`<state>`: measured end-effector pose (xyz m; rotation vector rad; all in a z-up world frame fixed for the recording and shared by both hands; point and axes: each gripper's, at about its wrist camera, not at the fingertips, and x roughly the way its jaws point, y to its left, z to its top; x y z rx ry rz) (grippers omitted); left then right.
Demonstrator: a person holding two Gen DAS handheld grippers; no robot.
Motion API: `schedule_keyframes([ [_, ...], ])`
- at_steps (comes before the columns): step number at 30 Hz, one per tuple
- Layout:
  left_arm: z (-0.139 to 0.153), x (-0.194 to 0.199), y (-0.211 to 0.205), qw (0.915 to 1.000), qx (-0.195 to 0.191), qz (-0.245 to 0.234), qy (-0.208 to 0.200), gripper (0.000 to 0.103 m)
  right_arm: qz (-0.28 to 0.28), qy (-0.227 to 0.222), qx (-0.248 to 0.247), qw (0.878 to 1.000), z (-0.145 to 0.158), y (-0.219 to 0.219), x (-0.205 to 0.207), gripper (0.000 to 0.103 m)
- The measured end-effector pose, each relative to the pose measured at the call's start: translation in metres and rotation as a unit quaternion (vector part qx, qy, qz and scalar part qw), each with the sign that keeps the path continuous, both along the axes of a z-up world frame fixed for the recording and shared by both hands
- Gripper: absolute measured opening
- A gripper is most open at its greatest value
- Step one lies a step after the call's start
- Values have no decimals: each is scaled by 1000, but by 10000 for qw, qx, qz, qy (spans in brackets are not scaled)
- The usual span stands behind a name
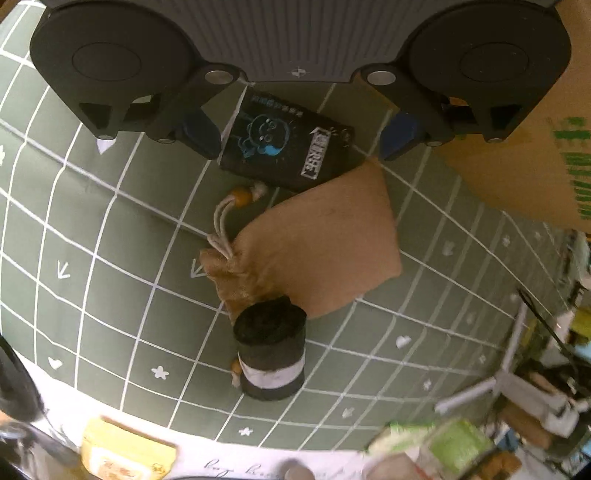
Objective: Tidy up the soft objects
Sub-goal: 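Move the right tool to the black printed card pack and grasp it, then lift the black card pack off the mat with the right tool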
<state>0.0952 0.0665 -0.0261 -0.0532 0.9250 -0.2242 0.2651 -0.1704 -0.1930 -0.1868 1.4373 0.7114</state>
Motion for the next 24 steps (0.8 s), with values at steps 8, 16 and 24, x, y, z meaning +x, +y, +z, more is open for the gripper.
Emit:
schedule_keyframes([
  [8, 3, 9, 6, 10000, -62, -59, -14, 75, 78, -451, -789, 9958, -3, -11, -8, 92],
  [16, 7, 28, 4, 9995, -15, -278, -129, 75, -20, -857, -456, 9953, -5, -19, -14, 90],
  [24, 14, 54, 2, 9985, -116, -525, -130, 75, 4, -1096, -498, 9927, -3, -21, -21, 72],
])
